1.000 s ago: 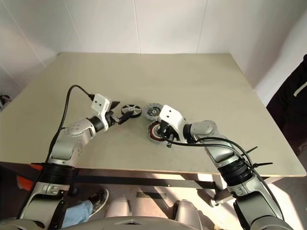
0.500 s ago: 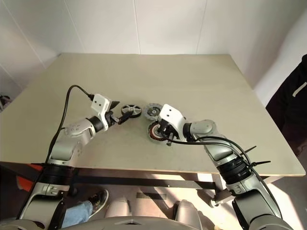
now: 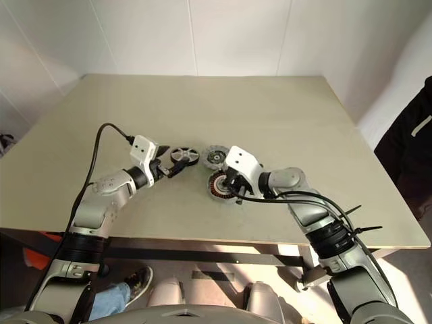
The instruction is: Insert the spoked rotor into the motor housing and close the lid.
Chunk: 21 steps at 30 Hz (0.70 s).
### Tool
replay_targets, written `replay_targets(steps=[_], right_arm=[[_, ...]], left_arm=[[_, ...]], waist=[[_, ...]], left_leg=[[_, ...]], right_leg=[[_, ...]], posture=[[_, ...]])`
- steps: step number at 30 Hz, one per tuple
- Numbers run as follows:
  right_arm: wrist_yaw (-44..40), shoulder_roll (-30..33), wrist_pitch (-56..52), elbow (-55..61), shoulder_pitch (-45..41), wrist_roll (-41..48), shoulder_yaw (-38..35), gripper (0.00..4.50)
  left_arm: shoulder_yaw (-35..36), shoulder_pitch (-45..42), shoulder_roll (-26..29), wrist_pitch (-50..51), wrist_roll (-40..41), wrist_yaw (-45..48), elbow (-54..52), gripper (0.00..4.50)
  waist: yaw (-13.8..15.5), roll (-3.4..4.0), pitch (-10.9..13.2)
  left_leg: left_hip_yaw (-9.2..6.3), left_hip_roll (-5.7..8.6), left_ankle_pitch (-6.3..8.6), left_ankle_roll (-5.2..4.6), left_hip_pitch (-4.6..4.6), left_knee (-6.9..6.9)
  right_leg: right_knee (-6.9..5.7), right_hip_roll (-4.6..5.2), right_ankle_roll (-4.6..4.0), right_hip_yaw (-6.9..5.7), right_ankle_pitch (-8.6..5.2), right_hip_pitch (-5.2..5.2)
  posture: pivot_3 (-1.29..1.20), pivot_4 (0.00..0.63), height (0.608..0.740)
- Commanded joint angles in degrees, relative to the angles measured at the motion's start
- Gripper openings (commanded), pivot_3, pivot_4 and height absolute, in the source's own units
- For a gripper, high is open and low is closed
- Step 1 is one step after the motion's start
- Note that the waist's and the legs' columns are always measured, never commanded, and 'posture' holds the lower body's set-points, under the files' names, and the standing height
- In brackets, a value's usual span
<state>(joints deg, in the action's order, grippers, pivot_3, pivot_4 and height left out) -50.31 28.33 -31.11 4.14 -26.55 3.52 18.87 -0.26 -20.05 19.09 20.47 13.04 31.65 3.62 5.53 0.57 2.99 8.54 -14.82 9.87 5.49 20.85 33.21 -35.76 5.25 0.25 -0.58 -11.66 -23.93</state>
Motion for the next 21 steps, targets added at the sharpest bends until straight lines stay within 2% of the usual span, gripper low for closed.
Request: replay_targets(steps=[1,11,21], right_arm=[[0.51,-0.87,-0.51,4.21,-3.80,2.36,-3.29,0.02],[2.33,-1.54,-2.12,4.89,-5.31,3.93,-5.28,0.02],[3.09,-1.05,-3.33,6.70,-4.05,4.41,-5.61,0.02]], left_arm=[[2.11,-1.22,-0.07,0.22,0.92,-1.31,-1.06,4.41],[6.03,-2.34,-2.24,13.79,5.18,-6.83,0.52,4.41],[11.94,-5.92,-10.34,22.37,13.88,-10.89,3.34,4.41]], waist=[[-0.04,0.00,0.00],[0.08,-0.02,-0.01],[0.16,-0.02,-0.01]], left_leg=[[0.00,0.00,0.00,0.00,0.00,0.00],[-0.01,0.01,0.00,0.01,-0.02,0.00],[-0.01,0.01,-0.01,0.01,0.00,0.01]], right_leg=[[0.00,0.00,0.00,0.00,0.00,0.00],[0.02,0.00,0.00,0.00,0.00,0.00],[0.01,0.00,0.00,0.00,0.00,0.00]], posture=[[0.00,0.000,0.740],[0.00,0.000,0.740],[0.00,0.000,0.740]])
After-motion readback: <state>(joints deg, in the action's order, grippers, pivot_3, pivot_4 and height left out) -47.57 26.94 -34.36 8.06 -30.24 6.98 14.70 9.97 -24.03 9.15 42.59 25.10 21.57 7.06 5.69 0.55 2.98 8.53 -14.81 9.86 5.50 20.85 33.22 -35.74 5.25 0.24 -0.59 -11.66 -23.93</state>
